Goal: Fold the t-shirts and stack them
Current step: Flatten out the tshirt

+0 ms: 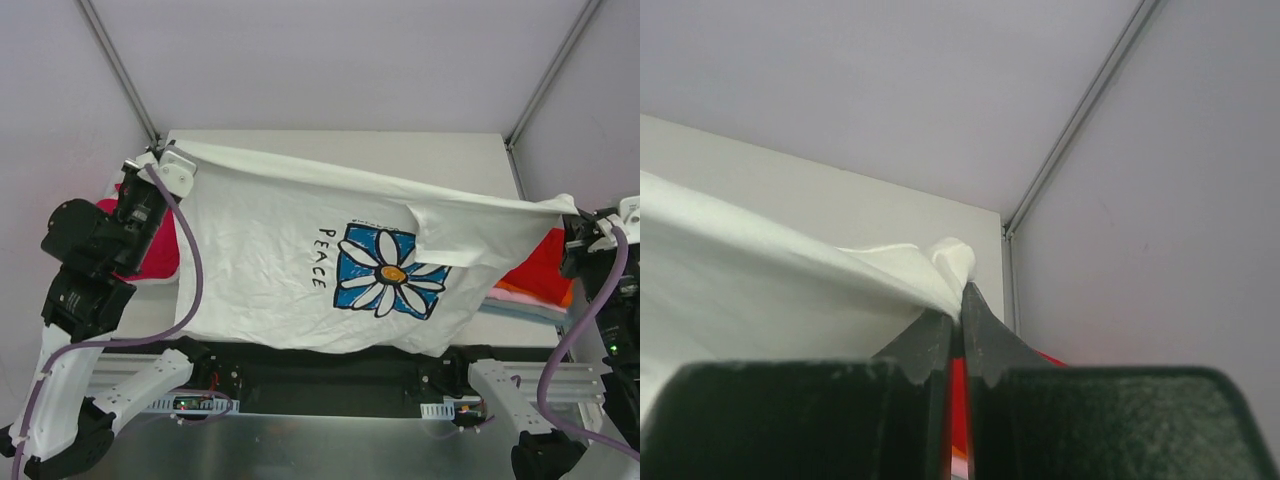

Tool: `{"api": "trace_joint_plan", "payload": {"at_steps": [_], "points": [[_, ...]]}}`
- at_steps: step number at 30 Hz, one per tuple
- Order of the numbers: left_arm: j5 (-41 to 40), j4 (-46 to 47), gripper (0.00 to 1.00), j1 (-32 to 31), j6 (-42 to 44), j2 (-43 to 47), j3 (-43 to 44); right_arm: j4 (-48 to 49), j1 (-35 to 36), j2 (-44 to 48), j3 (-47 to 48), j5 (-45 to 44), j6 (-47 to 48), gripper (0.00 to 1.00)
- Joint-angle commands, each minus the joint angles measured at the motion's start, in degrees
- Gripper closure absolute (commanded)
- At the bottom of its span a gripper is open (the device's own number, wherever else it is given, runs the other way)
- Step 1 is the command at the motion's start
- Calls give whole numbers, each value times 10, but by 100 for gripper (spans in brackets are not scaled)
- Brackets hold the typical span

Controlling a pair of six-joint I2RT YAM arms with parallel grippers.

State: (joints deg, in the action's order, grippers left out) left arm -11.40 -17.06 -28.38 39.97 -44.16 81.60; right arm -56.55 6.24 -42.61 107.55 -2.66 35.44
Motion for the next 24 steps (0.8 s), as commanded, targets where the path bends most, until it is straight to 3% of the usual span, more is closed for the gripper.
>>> {"api": "trace_joint_plan", "payload": {"at_steps": [1, 15, 24], "points": [[-70, 46, 100, 13, 31, -27, 14, 43, -9, -39, 30, -77, 16, 98], [-100, 212, 100, 20, 114, -171, -79, 118, -9, -225, -65, -85, 16, 98], [-101, 245, 100, 31, 123, -233, -101, 132, 3, -327, -80, -65, 10, 99]]}}
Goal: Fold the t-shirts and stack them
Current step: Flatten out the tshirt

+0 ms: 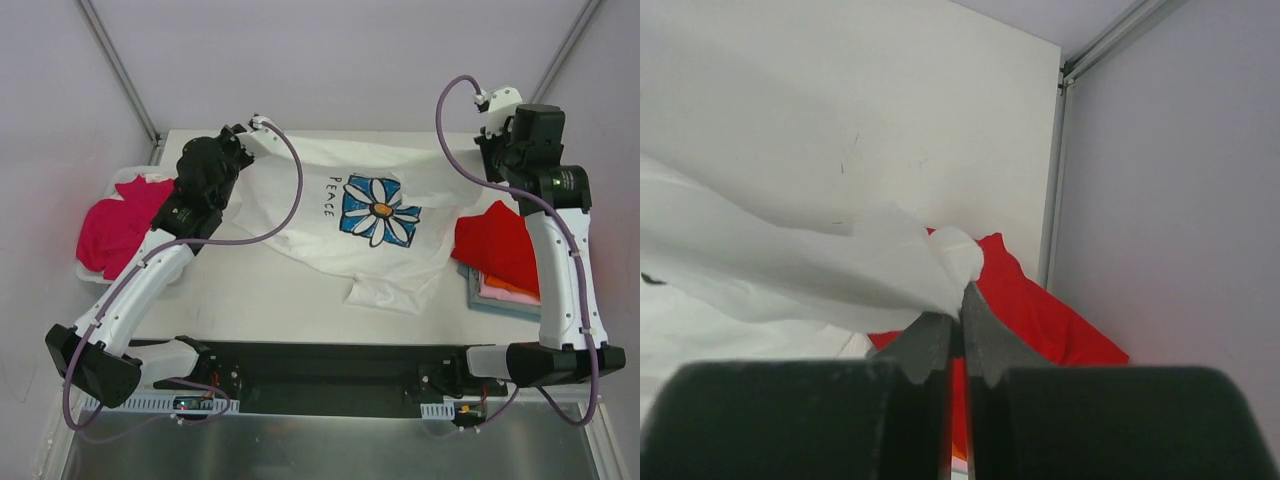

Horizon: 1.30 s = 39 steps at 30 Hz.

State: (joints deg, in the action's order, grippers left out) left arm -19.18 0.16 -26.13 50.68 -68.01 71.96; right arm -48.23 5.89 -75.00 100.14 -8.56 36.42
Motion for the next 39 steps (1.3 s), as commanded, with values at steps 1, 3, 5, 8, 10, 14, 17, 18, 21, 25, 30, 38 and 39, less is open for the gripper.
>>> {"api": "trace_joint_plan", "payload": {"at_steps": [1, 3, 5, 8, 10, 14, 17, 18, 21, 25, 30, 38, 39], "points": [[-24, 78, 100, 8, 17, 4, -16, 50, 10, -8, -12, -6, 1, 99], [-24, 85, 100, 8, 24, 2, -27, 54, 20, -19, -28, -9, 1, 99], [-27, 97, 100, 8, 28, -1, -38, 61, 25, -19, -37, -12, 0, 99], [-36, 110, 100, 8, 29, 2, -34, 66, 30, -3, -24, -18, -6, 99], [-41, 124, 100, 9, 24, 15, -25, 55, 32, 9, 3, -19, -12, 99], [-40, 132, 100, 17, -20, 48, 16, 57, 35, 56, 41, -31, -13, 99], [-44, 116, 100, 20, -50, 72, 60, 76, 34, 100, 55, -49, -3, 99], [-45, 108, 100, 19, -53, 75, 71, 79, 34, 108, 60, -52, 0, 99], [-51, 97, 100, 19, -54, 90, 99, 95, 34, 136, 67, -58, 14, 99], [-56, 95, 100, 19, -56, 106, 121, 121, 34, 167, 72, -59, 25, 99], [-58, 83, 100, 19, -61, 119, 148, 114, 35, 174, 94, -58, 26, 99], [-49, 21, 100, 20, -83, 158, 179, 91, 34, 208, 137, -52, 29, 99], [-51, 19, 100, 20, -84, 166, 182, 90, 34, 216, 140, -52, 29, 99]]}}
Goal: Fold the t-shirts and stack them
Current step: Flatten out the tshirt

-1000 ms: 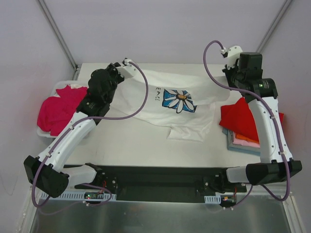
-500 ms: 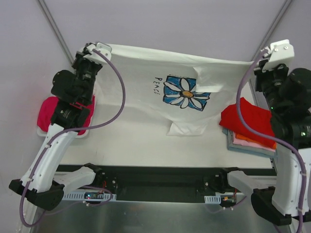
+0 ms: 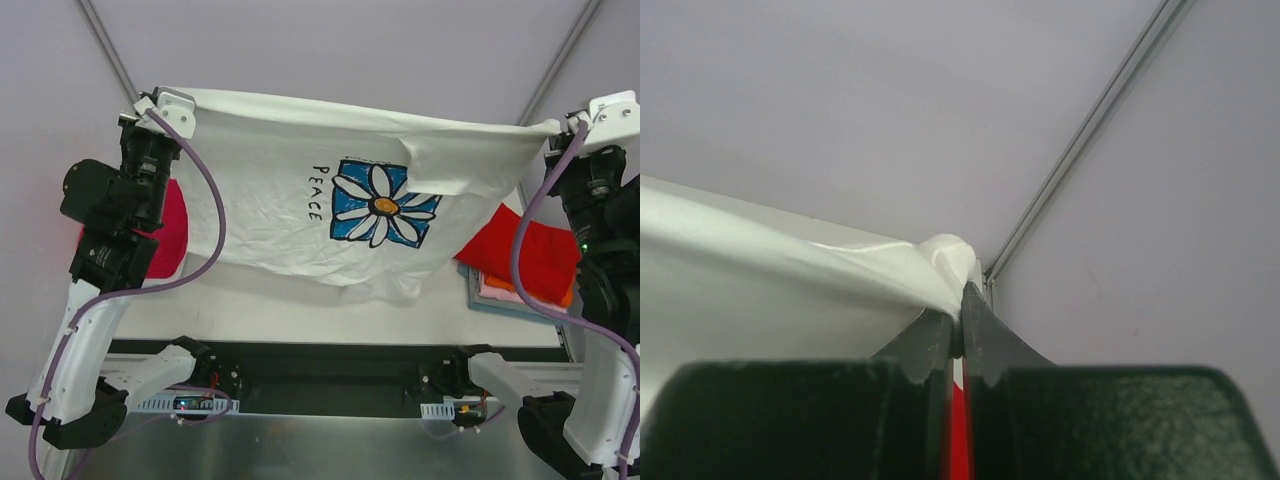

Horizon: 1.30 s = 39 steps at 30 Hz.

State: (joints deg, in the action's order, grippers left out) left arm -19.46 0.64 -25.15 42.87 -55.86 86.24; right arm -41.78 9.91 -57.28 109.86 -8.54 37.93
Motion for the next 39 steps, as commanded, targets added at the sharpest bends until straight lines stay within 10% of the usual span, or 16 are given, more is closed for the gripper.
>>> {"api": "trace_joint_plan", "payload": {"at_steps": [1, 25, 39], "points": [[-52, 15, 100, 9, -10, 49, 41, 25, -6, 43, 50, -54, 14, 99], [-14, -93, 100, 10, -57, 108, 88, 27, -30, 130, 37, -15, -6, 99], [-7, 29, 100, 9, 50, 27, -87, 40, -30, 16, -76, -26, 10, 99]]}}
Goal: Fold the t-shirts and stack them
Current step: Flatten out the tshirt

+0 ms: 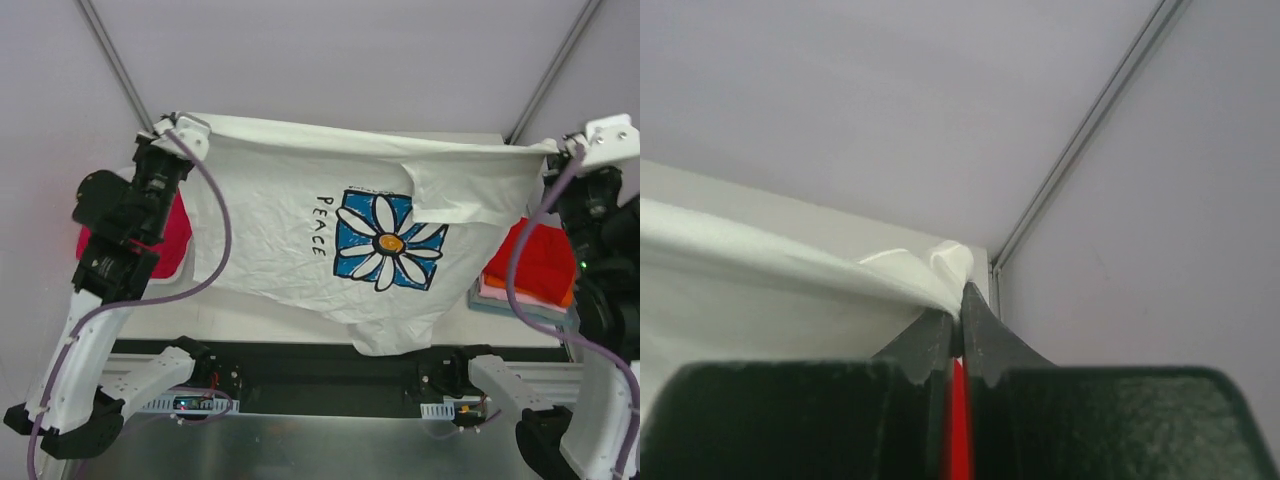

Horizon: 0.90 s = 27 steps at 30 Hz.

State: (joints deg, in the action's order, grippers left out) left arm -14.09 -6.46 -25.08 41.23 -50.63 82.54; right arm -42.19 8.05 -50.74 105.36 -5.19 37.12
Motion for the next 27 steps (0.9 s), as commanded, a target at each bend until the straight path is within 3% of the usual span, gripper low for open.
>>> {"api": "trace_joint_plan", "payload": {"at_steps": [1, 5, 12, 20, 27], "points": [[-67, 142, 100, 8, 78, -31, -64, 48, -9, -57, -38, -63, 19, 99], [-75, 217, 100, 9, 112, -60, -131, 64, -9, -104, -80, -54, 18, 99], [-75, 269, 100, 9, 127, -89, -195, 54, 6, -180, -123, -43, 15, 99], [-62, 277, 100, 10, 119, -107, -267, 49, 57, -235, -199, -45, 10, 99], [-58, 278, 100, 9, 109, -126, -310, 60, 71, -301, -210, -55, 4, 99]]}}
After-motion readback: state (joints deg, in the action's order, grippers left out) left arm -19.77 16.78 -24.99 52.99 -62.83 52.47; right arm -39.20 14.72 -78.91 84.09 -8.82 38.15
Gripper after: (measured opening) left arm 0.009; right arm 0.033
